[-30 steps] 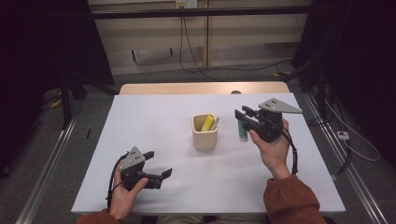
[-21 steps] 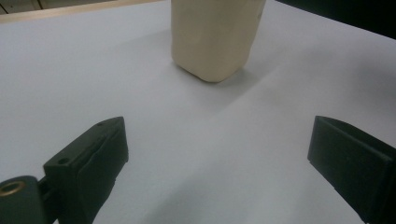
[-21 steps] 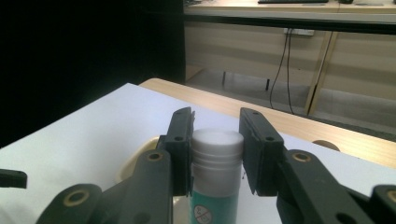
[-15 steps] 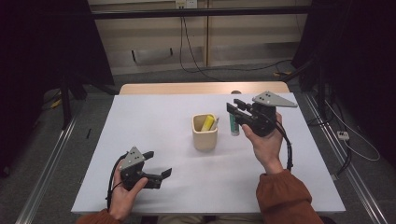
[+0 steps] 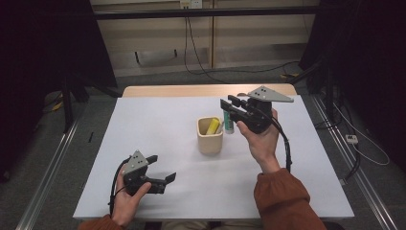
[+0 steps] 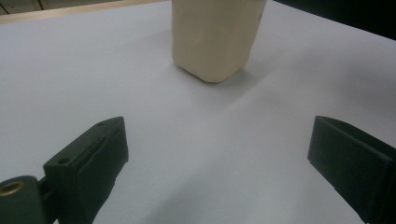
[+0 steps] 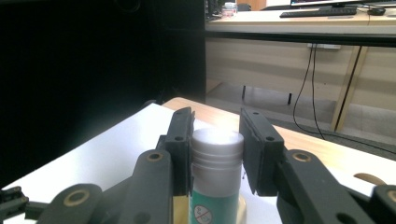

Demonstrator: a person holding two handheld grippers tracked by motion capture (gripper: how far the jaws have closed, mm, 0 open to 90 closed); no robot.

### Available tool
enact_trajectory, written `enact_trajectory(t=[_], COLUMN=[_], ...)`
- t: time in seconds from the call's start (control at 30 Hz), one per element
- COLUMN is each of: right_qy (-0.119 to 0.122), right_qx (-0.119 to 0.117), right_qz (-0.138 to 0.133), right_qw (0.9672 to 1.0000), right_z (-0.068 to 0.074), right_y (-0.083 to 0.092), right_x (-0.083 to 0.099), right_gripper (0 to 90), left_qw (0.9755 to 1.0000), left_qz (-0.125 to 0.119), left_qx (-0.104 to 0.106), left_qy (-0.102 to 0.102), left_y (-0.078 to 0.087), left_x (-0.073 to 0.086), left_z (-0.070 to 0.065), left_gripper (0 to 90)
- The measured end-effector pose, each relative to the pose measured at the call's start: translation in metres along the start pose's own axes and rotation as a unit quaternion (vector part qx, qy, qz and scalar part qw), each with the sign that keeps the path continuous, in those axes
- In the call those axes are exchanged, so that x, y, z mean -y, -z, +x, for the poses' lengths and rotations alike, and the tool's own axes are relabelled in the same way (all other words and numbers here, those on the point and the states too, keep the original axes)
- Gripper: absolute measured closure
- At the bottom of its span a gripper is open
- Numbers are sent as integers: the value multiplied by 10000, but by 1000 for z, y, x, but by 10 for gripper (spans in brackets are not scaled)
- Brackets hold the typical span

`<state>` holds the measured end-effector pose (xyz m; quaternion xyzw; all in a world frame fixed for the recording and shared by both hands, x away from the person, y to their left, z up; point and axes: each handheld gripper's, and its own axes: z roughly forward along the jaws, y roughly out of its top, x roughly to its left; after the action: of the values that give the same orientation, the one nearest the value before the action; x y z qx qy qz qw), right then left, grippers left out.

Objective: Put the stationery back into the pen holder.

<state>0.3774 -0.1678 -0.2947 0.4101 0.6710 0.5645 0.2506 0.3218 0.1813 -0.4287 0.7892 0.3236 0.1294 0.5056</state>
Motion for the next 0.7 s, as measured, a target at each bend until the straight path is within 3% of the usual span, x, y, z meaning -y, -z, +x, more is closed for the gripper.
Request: enact_trajectory(t=[0.7], right_qy=[158], right_qx=[-42], right_qz=[95], right_qw=[9998], right_z=[19], right_y=[-49], right_x=[-6], right_gripper=[665], left_qw=[10000], left_qz=[-16], left_qx=[-8], left_qy=[20], left_y=[1], left_x=[0], left_z=[1], left_gripper=[49])
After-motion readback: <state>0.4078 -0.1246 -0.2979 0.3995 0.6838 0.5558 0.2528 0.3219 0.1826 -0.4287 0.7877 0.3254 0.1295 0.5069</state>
